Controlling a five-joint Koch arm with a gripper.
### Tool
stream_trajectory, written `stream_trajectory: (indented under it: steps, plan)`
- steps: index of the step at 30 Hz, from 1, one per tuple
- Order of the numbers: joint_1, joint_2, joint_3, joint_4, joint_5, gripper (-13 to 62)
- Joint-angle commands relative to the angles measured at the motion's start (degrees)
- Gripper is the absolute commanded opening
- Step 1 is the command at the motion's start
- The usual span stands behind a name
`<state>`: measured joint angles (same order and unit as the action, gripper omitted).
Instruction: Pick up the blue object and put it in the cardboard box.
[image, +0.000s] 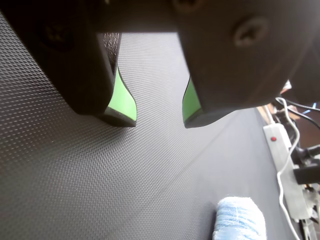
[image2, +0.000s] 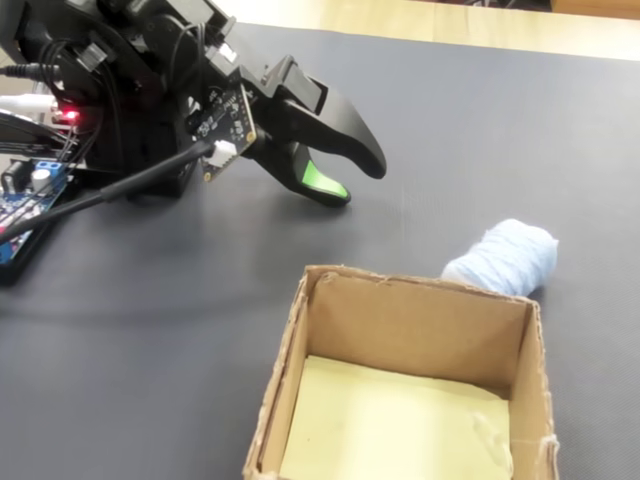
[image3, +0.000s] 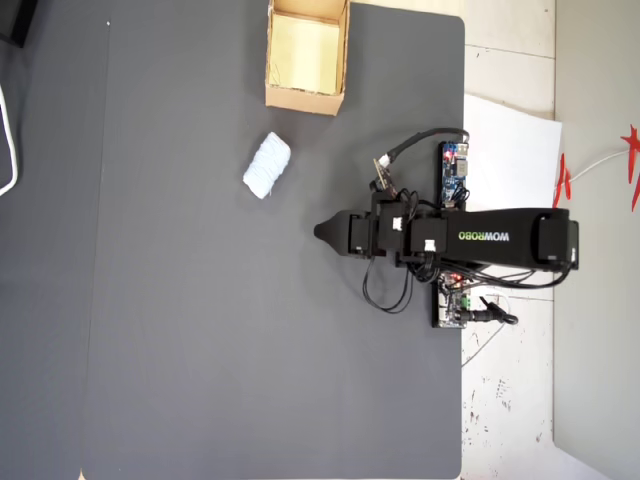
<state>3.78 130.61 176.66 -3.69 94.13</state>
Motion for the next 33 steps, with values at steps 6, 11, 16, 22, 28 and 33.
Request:
stream_trajectory:
  steps: [6, 11, 16, 22, 28, 33]
  plan:
    - [-0.53, 4.75, 2.02, 5.63, 0.0, 20.6]
    - [-0.53, 4.75, 2.02, 5.63, 0.35, 28.7]
    - [-0.44, 4.75, 2.02, 5.63, 0.26, 33.9]
    - [-0.53, 4.75, 2.02, 5.89, 0.26, 34.6]
    - [-0.62, 4.83, 2.02, 5.1, 0.53, 34.6]
    - [-0.44, 4.83, 2.02, 2.72, -0.44, 34.8]
